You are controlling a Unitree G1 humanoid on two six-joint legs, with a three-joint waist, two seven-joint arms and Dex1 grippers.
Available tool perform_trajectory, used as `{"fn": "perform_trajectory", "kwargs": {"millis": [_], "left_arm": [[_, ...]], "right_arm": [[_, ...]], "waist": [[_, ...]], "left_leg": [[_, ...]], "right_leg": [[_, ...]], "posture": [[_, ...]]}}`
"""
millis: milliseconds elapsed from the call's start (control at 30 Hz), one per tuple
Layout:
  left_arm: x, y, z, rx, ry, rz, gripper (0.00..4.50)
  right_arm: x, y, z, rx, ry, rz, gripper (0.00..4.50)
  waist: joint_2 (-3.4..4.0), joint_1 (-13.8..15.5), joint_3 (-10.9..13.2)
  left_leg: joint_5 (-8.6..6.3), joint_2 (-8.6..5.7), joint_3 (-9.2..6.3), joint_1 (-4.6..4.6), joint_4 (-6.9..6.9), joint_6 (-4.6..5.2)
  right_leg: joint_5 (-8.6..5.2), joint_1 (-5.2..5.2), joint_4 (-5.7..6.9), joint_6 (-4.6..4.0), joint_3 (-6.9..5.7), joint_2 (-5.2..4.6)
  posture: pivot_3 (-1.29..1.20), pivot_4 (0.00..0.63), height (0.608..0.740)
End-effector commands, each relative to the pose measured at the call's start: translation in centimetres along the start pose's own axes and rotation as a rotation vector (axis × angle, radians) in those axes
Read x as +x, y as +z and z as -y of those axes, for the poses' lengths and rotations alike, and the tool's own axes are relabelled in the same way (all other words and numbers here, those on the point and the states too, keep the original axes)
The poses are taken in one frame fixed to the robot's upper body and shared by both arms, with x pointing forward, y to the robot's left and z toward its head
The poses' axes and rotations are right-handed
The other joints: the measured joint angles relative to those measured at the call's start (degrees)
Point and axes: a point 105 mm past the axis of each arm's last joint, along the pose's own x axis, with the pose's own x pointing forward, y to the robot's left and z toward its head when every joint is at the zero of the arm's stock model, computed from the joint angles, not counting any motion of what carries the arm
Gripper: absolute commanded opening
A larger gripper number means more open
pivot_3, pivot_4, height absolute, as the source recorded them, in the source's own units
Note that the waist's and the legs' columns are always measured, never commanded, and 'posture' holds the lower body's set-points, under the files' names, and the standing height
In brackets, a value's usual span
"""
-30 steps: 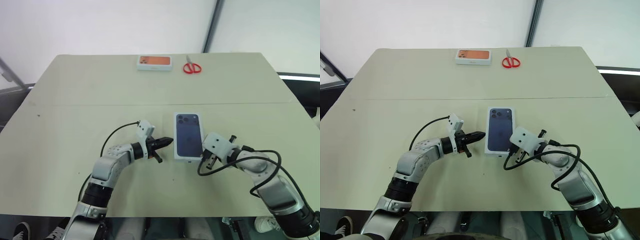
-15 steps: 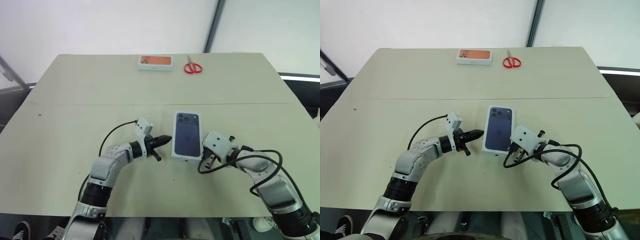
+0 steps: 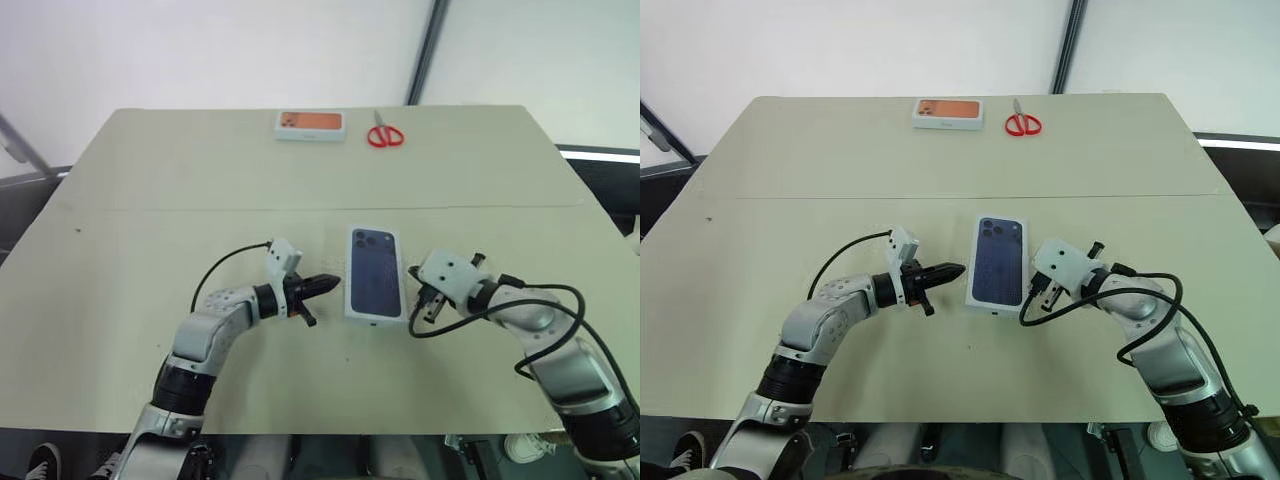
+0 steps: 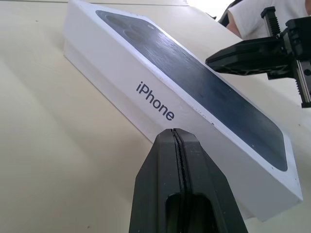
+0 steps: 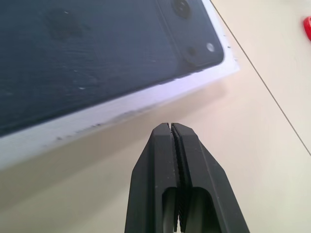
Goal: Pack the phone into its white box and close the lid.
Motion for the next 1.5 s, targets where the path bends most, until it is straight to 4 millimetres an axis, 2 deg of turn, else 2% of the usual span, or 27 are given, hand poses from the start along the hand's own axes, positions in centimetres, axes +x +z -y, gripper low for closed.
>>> {"fn": "perform_trajectory", "kwargs": {"millis": [33, 100, 200, 233, 300, 433, 567, 667, 733, 800, 933, 1100, 1200, 1300, 1333, 1433, 1467, 1500], "left_arm": [[-0.7, 1.2, -0.2, 0.031, 0.005, 0.043, 0.0], [-0.8, 1.5, -0.5, 0.033, 0.011, 0.045, 0.0], [-1.0, 3.0, -1.0, 0.034, 0.024, 0.089, 0.0], [-0.8, 4.1, -1.1, 0.042, 0.018, 0.112, 0.0], [0.0, 6.0, -0.8, 0.044, -0.008, 0.156, 0.0], [1.6, 7.3, 0.3, 0.022, -0.069, 0.197, 0.0], [3.3, 6.1, 1.7, 0.026, -0.119, 0.167, 0.0], [4.0, 3.9, 1.6, 0.0, -0.107, 0.12, 0.0], [4.0, 2.6, 1.4, -0.012, -0.097, 0.083, 0.0], [3.5, 0.8, 1.1, 0.018, -0.088, 0.016, 0.0], [2.6, -1.0, 0.5, 0.046, -0.077, -0.051, 0.0], [2.5, -0.5, 0.4, 0.003, -0.074, -0.024, 0.0], [2.5, 0.5, 0.9, -0.039, -0.113, 0.019, 0.0], [1.8, 1.8, 0.2, -0.02, -0.089, 0.045, 0.85], [1.7, 2.1, 0.1, -0.018, -0.086, 0.05, 1.28], [-0.8, 3.9, -1.2, 0.067, -0.059, 0.056, 2.91], [-1.6, 4.4, -1.4, 0.091, -0.058, 0.053, 3.51], [-2.4, 5.0, -1.6, 0.109, -0.058, 0.057, 3.92]], "right_arm": [[-0.5, 1.2, 2.2, -0.01, -0.084, 0.05, 0.07], [-0.5, 1.6, 2.3, -0.01, -0.091, 0.07, 0.07], [-0.5, 3.1, 2.1, 0.02, -0.079, 0.137, 0.07], [-0.4, 3.7, 2.0, 0.028, -0.069, 0.164, 0.07], [-0.3, 4.4, 1.8, 0.048, -0.055, 0.201, 0.07], [0.1, 4.5, 1.5, 0.061, -0.046, 0.208, 0.07], [0.4, 4.5, 1.0, 0.072, -0.034, 0.208, 0.07], [0.7, 3.8, 0.4, 0.07, -0.026, 0.178, 0.07], [0.9, 3.2, -0.5, 0.08, 0.007, 0.162, 0.07], [1.1, 2.3, -2.5, 0.085, 0.075, 0.129, 0.07], [1.2, 2.0, -4.0, 0.101, 0.117, 0.127, 0.07], [1.4, 1.9, -3.4, 0.11, 0.108, 0.127, 0.07], [1.4, 2.1, -3.1, 0.116, 0.111, 0.133, 0.07], [0.9, 2.5, -2.4, 0.238, 0.13, 0.175, 0.0], [0.8, 2.6, -2.3, 0.26, 0.13, 0.182, 0.0], [0.0, 3.3, -0.3, 0.279, 0.094, 0.235, 0.92], [-0.3, 3.6, 0.3, 0.296, 0.088, 0.259, 1.45], [-0.6, 4.0, 0.7, 0.311, 0.086, 0.281, 1.86]], "waist": [[0.0, 0.0, 0.0], [0.0, 0.0, 0.0], [0.0, 0.0, 0.0], [0.0, 0.0, 0.0], [-0.02, 0.2, 0.0], [-0.03, 0.0, 0.0], [-0.02, -0.2, 0.0], [-0.02, -0.3, 0.0], [-0.02, -0.3, 0.0], [-0.02, -0.3, 0.0], [0.0, -0.3, 0.0], [0.0, -0.2, 0.0], [0.0, -0.1, 0.0], [-0.03, -0.1, 0.0], [-0.03, -0.1, 0.0], [0.0, -0.4, 0.0], [0.02, -0.5, 0.1], [0.04, -0.5, 0.1]], "left_leg": [[0.0, 0.0, 0.0, 0.0, 0.0, 0.0], [0.0, 0.0, 0.0, 0.0, 0.0, 0.0], [0.0, 0.01, 0.0, 0.0, -0.01, 0.0], [0.0, 0.02, -0.01, 0.0, 0.0, -0.01], [0.01, 0.01, -0.02, -0.02, 0.01, -0.01], [0.0, -0.06, -0.02, -0.03, 0.07, 0.0], [0.01, -0.02, -0.02, -0.03, 0.03, -0.01], [0.02, -0.01, -0.01, -0.02, 0.03, -0.02], [0.01, -0.01, -0.01, -0.02, 0.01, -0.02], [0.02, 0.0, -0.01, -0.02, 0.0, -0.02], [0.01, 0.0, -0.01, 0.2, 0.01, -0.01], [-0.06, 0.03, -0.05, 0.73, -0.13, 0.05], [-0.07, 0.02, -0.05, 0.73, -0.13, 0.05], [-0.07, 0.03, -0.05, 0.73, -0.14, 0.06], [-0.07, 0.03, -0.05, 0.72, -0.14, 0.06], [-0.07, 0.03, -0.04, 0.71, -0.16, 0.06], [-0.07, 0.04, -0.04, 0.7, -0.18, 0.06], [-0.07, 0.04, -0.04, 0.68, -0.2, 0.06]], "right_leg": [[0.0, 0.0, 0.0, 0.0, 0.0, 0.0], [0.0, 0.0, 0.0, 0.0, 0.01, 0.0], [0.0, -0.01, 0.0, 0.0, 0.0, 0.01], [0.0, -0.01, 0.0, 0.0, 0.0, 0.01], [0.0, -0.01, 0.0, 0.0, -0.01, 0.01], [0.0, 0.05, -0.01, 0.01, -0.02, -0.04], [0.0, -0.01, 0.01, 0.01, -0.02, 0.01], [0.0, -0.02, 0.04, 0.01, -0.01, 0.02], [0.0, -0.02, 0.04, 0.01, 0.0, 0.02], [0.0, -0.05, 0.04, 0.01, 0.0, 0.02], [0.0, 0.21, 0.02, 0.0, 0.0, 0.02], [-0.02, 0.78, -0.25, 0.0, -0.05, 0.02], [-0.02, 0.79, -0.27, 0.0, -0.04, 0.02], [-0.02, 0.78, -0.28, 0.0, -0.05, 0.02], [-0.01, 0.78, -0.28, 0.0, -0.05, 0.02], [-0.01, 0.73, -0.27, 0.0, -0.03, 0.02], [-0.01, 0.7, -0.26, 0.0, -0.04, 0.03], [-0.01, 0.68, -0.26, 0.0, -0.03, 0.03]], "posture": [[0.0, 0.15, 0.74], [0.0, 0.15, 0.74], [0.0, 0.15, 0.74], [0.0, 0.15, 0.74], [0.0, 0.15, 0.74], [0.0, 0.15, 0.74], [0.0, 0.15, 0.74], [0.0, 0.15, 0.74], [0.0, 0.15, 0.74], [0.0, 0.15, 0.74], [0.0, 0.15, 0.74], [0.0, 0.15, 0.74], [0.0, 0.15, 0.74], [0.0, 0.15, 0.74], [0.0, 0.15, 0.74], [0.0, 0.15, 0.74], [0.0, 0.15, 0.74], [0.0, 0.15, 0.74]]}}
